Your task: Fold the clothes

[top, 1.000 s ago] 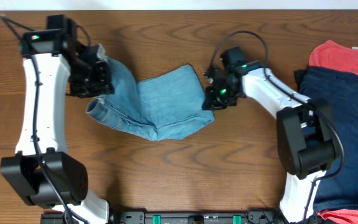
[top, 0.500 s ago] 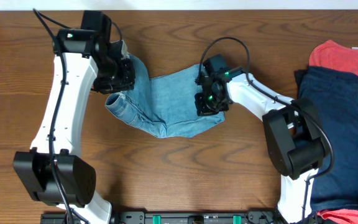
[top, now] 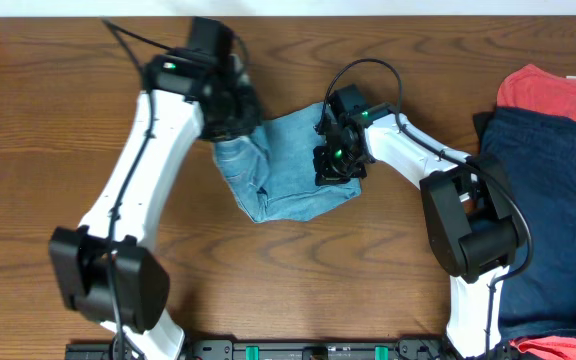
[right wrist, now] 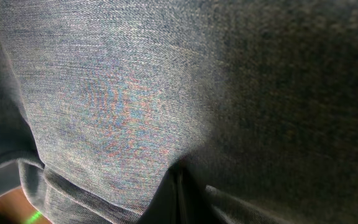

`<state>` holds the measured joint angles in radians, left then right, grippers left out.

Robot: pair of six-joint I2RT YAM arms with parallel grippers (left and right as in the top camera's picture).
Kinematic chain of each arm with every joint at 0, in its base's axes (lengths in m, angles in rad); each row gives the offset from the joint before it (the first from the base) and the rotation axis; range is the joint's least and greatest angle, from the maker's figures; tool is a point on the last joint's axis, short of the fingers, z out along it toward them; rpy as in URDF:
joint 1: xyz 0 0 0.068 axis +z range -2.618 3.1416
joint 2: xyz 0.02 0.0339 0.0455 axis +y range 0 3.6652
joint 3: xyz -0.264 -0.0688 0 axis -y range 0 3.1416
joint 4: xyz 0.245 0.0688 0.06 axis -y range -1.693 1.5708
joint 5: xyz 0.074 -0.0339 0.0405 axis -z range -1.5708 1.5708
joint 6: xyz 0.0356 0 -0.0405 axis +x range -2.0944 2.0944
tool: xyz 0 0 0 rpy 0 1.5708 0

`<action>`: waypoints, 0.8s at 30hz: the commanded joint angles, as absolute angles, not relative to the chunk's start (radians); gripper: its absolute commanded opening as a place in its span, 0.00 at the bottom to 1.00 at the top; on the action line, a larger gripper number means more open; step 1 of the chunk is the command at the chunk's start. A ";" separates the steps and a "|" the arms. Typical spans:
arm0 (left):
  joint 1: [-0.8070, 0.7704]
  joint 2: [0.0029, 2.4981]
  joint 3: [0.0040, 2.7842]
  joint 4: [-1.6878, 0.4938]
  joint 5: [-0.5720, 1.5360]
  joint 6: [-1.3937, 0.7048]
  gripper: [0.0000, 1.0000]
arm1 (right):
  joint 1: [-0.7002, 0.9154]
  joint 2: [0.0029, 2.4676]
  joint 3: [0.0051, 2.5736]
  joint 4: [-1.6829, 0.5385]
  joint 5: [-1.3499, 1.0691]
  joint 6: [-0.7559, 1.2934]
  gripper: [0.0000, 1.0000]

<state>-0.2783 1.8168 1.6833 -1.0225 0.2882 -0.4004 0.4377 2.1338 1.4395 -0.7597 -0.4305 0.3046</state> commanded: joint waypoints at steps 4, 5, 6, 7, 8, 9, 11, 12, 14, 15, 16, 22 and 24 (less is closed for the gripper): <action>-0.381 1.958 1.672 -0.940 0.294 -0.499 0.21 | 0.432 2.236 1.388 -0.807 -0.385 0.270 0.01; -0.395 1.975 1.672 -0.924 0.295 -0.508 0.29 | 0.422 2.225 1.388 -0.822 -0.393 0.260 0.01; -0.408 1.991 1.673 -0.906 0.306 -0.511 0.33 | 0.409 2.207 1.388 -0.837 -0.398 0.245 0.01; -0.419 2.003 1.673 -0.889 0.326 -0.511 0.39 | 0.396 2.183 1.388 -0.852 -0.400 0.234 0.01; -0.426 2.008 1.673 -0.878 0.344 -0.511 0.44 | 0.383 2.160 1.388 -0.865 -0.400 0.226 0.01; -0.432 2.008 1.673 -0.874 0.360 -0.511 0.49 | 0.367 2.130 1.388 -0.879 -0.400 0.225 0.01; -0.434 1.998 1.677 -0.878 0.402 -0.496 0.51 | 0.336 2.067 1.388 -0.900 -0.400 0.219 0.04; -0.431 1.988 1.682 -0.883 0.420 -0.475 0.53 | 0.320 2.030 1.388 -0.911 -0.400 0.219 0.06; -0.424 1.965 1.690 -0.904 0.423 -0.455 0.56 | 0.290 1.966 1.388 -0.919 -0.400 0.219 0.13; -0.419 1.949 1.694 -0.916 0.423 -0.444 0.55 | 0.278 1.937 1.388 -0.920 -0.400 0.219 0.18; -0.414 1.930 1.697 -0.925 0.423 -0.442 0.55 | 0.264 1.906 1.388 -0.916 -0.400 0.219 0.25; -0.405 1.822 1.697 -0.922 0.410 -0.442 0.60 | 0.243 1.800 1.388 -0.877 -0.400 0.176 0.47; -0.409 1.809 1.697 -0.917 0.405 -0.442 0.60 | 0.245 1.796 1.388 -0.876 -0.400 0.173 0.50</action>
<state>-0.4057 1.8473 1.6764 -0.9176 0.4057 -0.4625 0.2359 1.7950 1.3865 -0.8745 -0.4061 0.1993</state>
